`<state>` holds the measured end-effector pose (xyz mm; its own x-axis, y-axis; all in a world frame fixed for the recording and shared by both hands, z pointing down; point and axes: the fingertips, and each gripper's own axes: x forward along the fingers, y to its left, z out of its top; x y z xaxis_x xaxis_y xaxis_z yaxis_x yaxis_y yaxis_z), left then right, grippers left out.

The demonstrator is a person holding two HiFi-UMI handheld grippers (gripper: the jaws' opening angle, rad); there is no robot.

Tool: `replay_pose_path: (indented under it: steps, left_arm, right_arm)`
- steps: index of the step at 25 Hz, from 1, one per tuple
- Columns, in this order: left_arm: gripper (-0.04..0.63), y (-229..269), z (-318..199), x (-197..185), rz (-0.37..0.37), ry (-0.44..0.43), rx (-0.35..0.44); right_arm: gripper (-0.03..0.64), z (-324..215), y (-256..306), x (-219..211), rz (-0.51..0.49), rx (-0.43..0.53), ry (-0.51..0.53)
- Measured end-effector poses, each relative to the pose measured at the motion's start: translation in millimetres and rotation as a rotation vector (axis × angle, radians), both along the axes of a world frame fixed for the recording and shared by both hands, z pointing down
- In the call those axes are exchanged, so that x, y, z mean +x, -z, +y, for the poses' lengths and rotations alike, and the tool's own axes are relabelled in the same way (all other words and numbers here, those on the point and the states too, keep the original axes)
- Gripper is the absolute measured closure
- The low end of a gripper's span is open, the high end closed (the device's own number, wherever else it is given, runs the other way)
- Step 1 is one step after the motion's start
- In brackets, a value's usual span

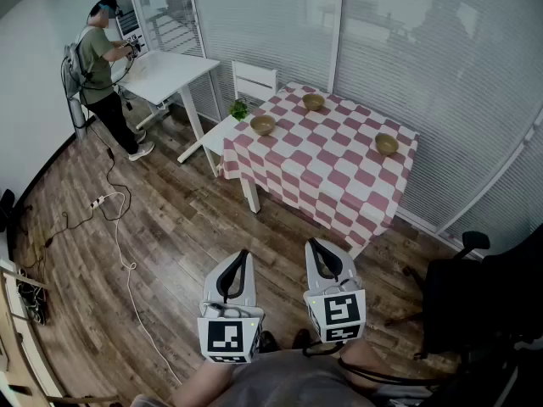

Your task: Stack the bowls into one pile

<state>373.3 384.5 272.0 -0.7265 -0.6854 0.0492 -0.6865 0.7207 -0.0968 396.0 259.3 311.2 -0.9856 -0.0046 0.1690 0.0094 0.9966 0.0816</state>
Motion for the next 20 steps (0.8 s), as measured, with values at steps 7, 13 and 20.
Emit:
replay_pose_path:
  steps: [7, 13, 20]
  left_arm:
    - [0.595, -1.1, -16.5, -0.5, 0.004, -0.005, -0.008]
    - [0.595, -1.2, -47.1, -0.4, -0.001, -0.02, -0.003]
    - [0.595, -11.2, -77.3, -2.9, 0.033, -0.027, -0.015]
  right_arm:
    - [0.592, -16.6, -1.2, 0.3, 0.002, -0.006, -0.007]
    - [0.592, -43.8, -5.0, 2.4, 0.002, -0.01, -0.015]
    - [0.591, -78.3, -14.5, 1.4, -0.003, -0.067, -0.035]
